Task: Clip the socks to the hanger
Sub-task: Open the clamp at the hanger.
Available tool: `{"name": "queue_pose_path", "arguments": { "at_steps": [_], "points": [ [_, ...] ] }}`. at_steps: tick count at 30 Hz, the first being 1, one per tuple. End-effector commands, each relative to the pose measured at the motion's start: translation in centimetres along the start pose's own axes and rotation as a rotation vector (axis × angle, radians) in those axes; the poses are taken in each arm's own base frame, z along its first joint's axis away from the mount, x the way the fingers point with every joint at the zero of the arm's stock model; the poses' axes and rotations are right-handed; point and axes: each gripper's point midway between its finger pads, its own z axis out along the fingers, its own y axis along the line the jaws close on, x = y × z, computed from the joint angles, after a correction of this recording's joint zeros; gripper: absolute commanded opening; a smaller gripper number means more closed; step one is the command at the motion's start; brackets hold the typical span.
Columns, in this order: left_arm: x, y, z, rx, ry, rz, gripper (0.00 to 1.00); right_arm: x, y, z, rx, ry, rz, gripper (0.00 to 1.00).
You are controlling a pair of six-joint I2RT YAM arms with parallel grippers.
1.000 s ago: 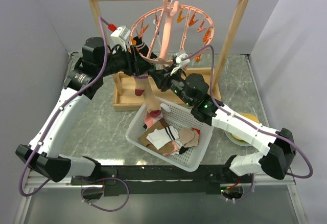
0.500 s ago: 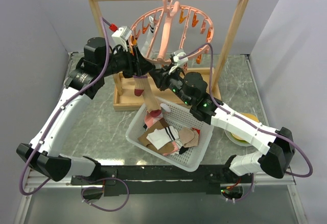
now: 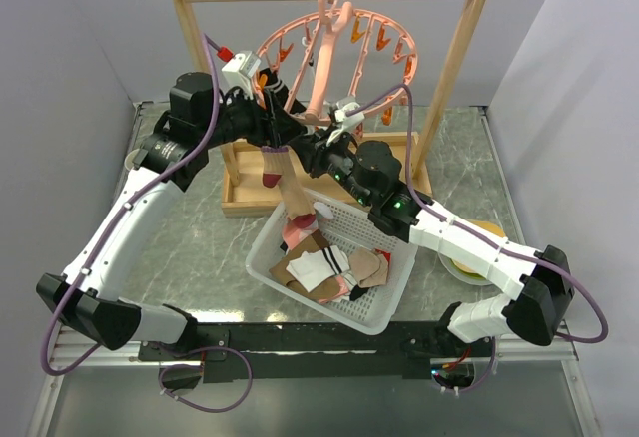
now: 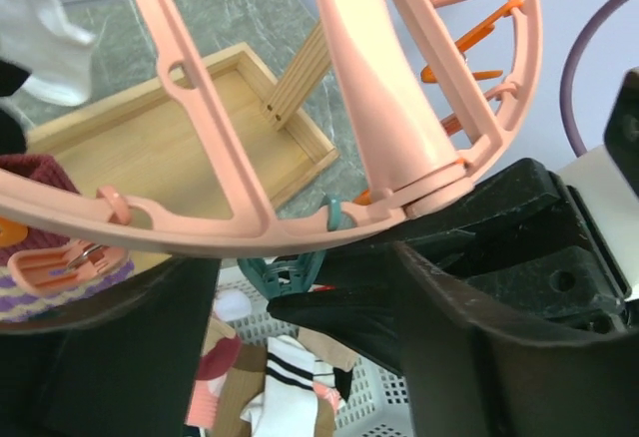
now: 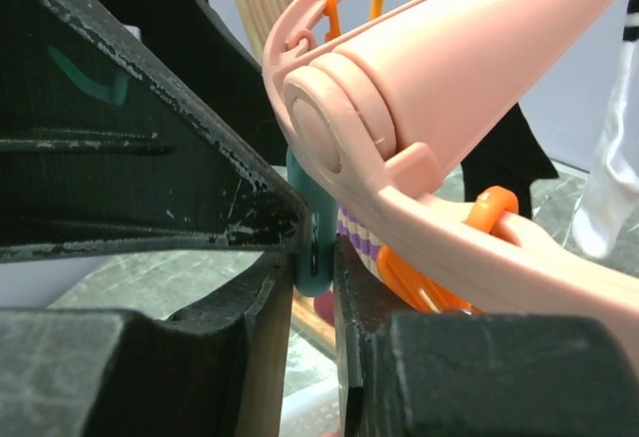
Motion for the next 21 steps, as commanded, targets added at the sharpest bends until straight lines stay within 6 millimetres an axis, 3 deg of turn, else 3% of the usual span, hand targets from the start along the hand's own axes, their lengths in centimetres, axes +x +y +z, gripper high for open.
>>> {"name": "queue_pose_path", "arguments": {
  "at_steps": [1,3,7,12,18,21],
  "points": [
    [-1.49,-1.72,0.14,0.073,-0.043,0.024,0.65,-2.02,0.74,0.40,-0.012,-0.047,0.003,0.00],
    [-1.53,-1.80,0.21,0.080,-0.043,0.027,0.58,-1.89,0.79,0.42,-0.013,-0.043,0.003,0.00],
    [-1.17,-1.79,0.29,0.090,-0.037,0.031,0.34,-2.15,0.84,0.36,-0.014,-0.051,0.006,0.00],
    [-1.07,-1.83,0.33,0.097,-0.036,0.033,0.25,-2.19,1.08,0.47,-0.022,-0.052,0.003,0.00],
    [-1.20,-2.45,0.12,0.124,-0.037,0.035,0.01,-2.10,1.51,0.68,-0.032,-0.046,0.000,0.00],
    [-0.83,-2.49,0.01,0.136,-0.026,0.038,0.01,-2.20,1.37,0.70,-0.026,-0.048,-0.012,0.10]
  ]
}}
